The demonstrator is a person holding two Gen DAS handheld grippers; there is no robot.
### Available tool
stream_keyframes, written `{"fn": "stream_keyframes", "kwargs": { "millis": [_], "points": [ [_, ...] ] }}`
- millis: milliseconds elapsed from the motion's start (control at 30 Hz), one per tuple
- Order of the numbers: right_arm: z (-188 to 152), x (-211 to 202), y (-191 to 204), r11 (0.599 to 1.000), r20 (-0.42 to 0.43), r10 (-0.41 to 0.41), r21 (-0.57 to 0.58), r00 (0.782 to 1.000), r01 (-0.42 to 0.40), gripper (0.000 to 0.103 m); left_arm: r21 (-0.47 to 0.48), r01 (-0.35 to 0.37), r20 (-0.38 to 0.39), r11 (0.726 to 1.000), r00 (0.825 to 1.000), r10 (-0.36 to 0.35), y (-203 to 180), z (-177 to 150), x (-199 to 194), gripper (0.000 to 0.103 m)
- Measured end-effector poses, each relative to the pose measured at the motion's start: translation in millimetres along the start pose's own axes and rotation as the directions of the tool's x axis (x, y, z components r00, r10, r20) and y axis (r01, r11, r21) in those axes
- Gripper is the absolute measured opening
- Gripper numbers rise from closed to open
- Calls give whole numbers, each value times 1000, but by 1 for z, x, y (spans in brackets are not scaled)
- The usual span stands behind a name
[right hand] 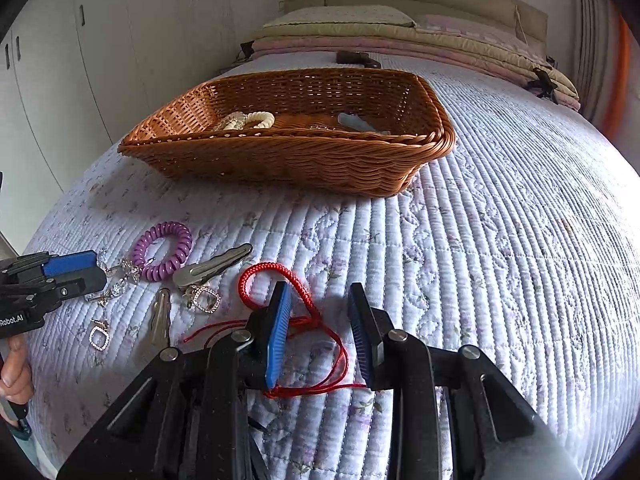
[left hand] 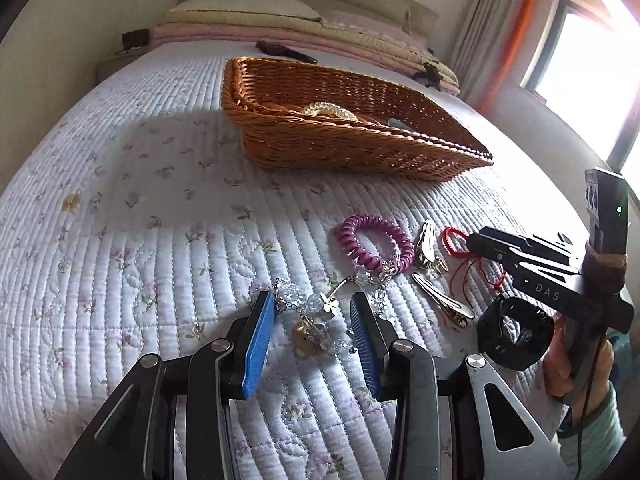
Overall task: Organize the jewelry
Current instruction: 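Grasp the crystal cross bracelet with the left tool while the right tool grasps the red cord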
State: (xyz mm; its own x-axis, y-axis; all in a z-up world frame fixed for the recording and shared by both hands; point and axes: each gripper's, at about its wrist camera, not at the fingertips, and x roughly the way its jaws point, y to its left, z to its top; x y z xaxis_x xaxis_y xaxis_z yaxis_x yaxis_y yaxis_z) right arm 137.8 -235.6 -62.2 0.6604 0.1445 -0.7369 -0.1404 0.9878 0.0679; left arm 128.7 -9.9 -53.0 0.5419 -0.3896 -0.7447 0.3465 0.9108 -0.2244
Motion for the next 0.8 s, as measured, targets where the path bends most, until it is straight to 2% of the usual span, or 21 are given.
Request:
{"fn": "stream_keyframes", "kwargs": {
  "millis": [133, 167, 267, 300, 433, 467, 500, 533, 567, 800],
  "points": [
    [0, 0, 2, 1000, -1, 3, -13, 1000, -3, 33, 83, -67, -3, 994, 998, 67, -16, -1, 6, 39],
    [-1, 0, 4, 1000, -3, -1, -21, 1000, 1, 33, 97, -80, -3, 992, 997, 81, -19, -1, 7, 35],
    [-1, 1, 9, 999, -5, -13, -43, 1000, 13, 33, 108, -84, 1, 991, 996, 84, -22, -1, 7, 30],
    [0, 2, 10, 999, -7, -14, -48, 1000, 13, 33, 105, -86, 3, 991, 996, 87, -21, -1, 7, 25],
    [-2, 3, 14, 998, -10, -14, -64, 1000, 13, 33, 105, -81, 8, 991, 997, 80, -20, -2, 7, 20],
    [-3, 3, 17, 997, -9, -19, -76, 1000, 18, 26, 110, -85, 11, 990, 996, 84, -21, -3, 7, 19],
    [-4, 3, 20, 996, -10, -22, -91, 1000, 21, 9, 113, -88, 14, 990, 996, 87, -22, -4, 6, 18],
    [-5, 3, 24, 994, -8, -30, -105, 1000, 29, 8, 110, -90, 18, 990, 996, 89, -22, -5, 5, 17],
    [-4, 4, 26, 992, -1, -42, -115, 999, 42, 7, 105, -90, 24, 990, 996, 88, -21, -5, 4, 11],
    [-4, -5, 12, 999, 31, -8, -53, 999, 9, 5, 50, -22, 44, 999, 999, 20, -8, -7, -6, 11]
  ]
}}
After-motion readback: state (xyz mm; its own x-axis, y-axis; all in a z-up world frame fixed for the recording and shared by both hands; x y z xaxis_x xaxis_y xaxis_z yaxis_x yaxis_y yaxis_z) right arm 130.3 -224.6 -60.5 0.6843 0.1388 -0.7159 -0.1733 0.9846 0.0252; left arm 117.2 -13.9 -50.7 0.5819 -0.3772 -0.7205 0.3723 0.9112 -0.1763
